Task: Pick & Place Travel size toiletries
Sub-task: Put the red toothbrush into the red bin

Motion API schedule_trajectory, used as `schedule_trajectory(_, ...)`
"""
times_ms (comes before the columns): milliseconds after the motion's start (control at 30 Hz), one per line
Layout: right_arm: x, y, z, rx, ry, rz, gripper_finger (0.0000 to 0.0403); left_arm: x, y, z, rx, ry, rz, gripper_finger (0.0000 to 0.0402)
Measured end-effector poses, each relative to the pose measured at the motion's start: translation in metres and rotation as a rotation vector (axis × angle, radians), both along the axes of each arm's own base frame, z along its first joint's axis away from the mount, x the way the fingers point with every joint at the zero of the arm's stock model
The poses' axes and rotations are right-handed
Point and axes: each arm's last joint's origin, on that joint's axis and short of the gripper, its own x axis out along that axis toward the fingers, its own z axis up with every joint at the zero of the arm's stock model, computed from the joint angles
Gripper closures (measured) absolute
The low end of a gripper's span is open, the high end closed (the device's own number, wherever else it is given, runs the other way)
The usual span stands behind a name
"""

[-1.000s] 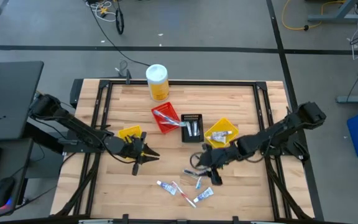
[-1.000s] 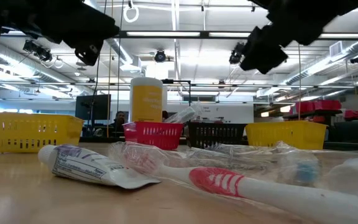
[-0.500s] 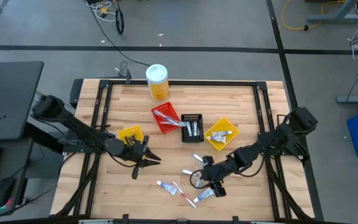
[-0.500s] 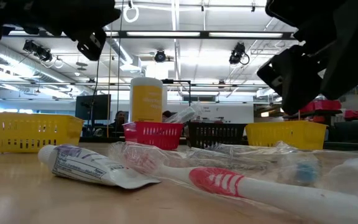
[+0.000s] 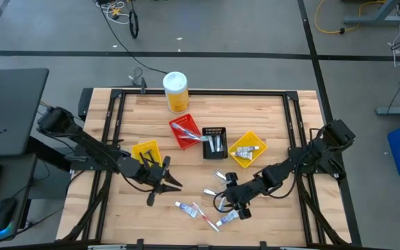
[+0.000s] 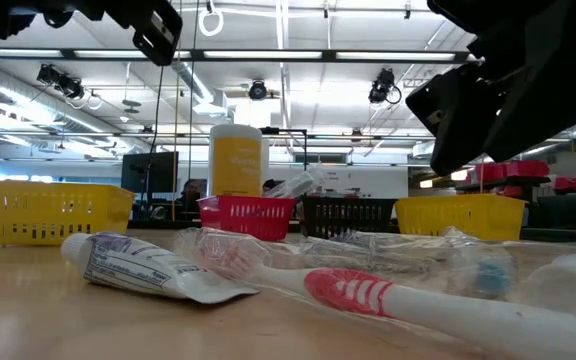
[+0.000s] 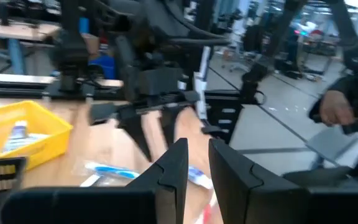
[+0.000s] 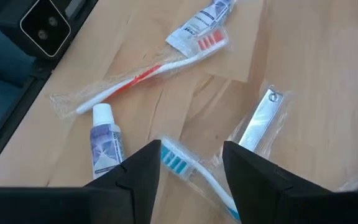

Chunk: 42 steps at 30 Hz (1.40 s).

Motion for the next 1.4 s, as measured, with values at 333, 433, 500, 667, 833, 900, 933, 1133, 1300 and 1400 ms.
schedule_trajectory(333, 0.000, 0.000, 0.000, 0.000, -0.001, -0.002, 0.0224, 0.044, -0.029, -0.005, 0.099, 0.094, -0.079, 0.0329)
schedule_trajectory(433, 0.000, -0.001, 0.000, -0.001, 0.001, -0.002, 0.0225, 0.065, -0.039, -0.010, 0.184, 0.173, -0.103, 0.0315)
schedule_trajectory(500, 0.000, -0.001, 0.000, -0.002, 0.002, -0.002, 0.0226, 0.078, -0.045, -0.011, 0.224, 0.235, -0.136, 0.0296)
schedule_trajectory(667, 0.000, -0.001, 0.000, -0.004, 0.005, -0.004, 0.0226, 0.112, -0.061, -0.012, 0.273, 0.370, -0.201, 0.0246)
schedule_trajectory(833, 0.001, -0.003, -0.001, -0.009, 0.005, -0.041, 0.0226, 0.133, -0.072, -0.036, 0.332, 0.512, -0.234, 0.0224)
schedule_trajectory(900, 0.000, -0.003, -0.001, 0.004, 0.020, -0.060, 0.0227, 0.139, -0.076, -0.049, 0.352, 0.544, -0.241, 0.0224)
schedule_trajectory(933, 0.000, -0.003, -0.002, 0.017, 0.031, -0.076, 0.0228, 0.142, -0.077, -0.054, 0.358, 0.557, -0.242, 0.0224)
schedule_trajectory(1133, -0.010, 0.001, -0.007, 0.047, 0.127, -0.141, 0.0231, 0.147, -0.078, -0.081, 0.361, 0.641, -0.236, 0.0236)
schedule_trajectory(1300, -0.015, 0.005, -0.008, 0.059, 0.162, -0.161, 0.0233, 0.141, -0.073, -0.091, 0.413, 0.747, -0.210, 0.0251)
schedule_trajectory(1400, -0.016, 0.007, -0.008, 0.059, 0.163, -0.156, 0.0233, 0.139, -0.072, -0.092, 0.430, 0.768, -0.196, 0.0268)
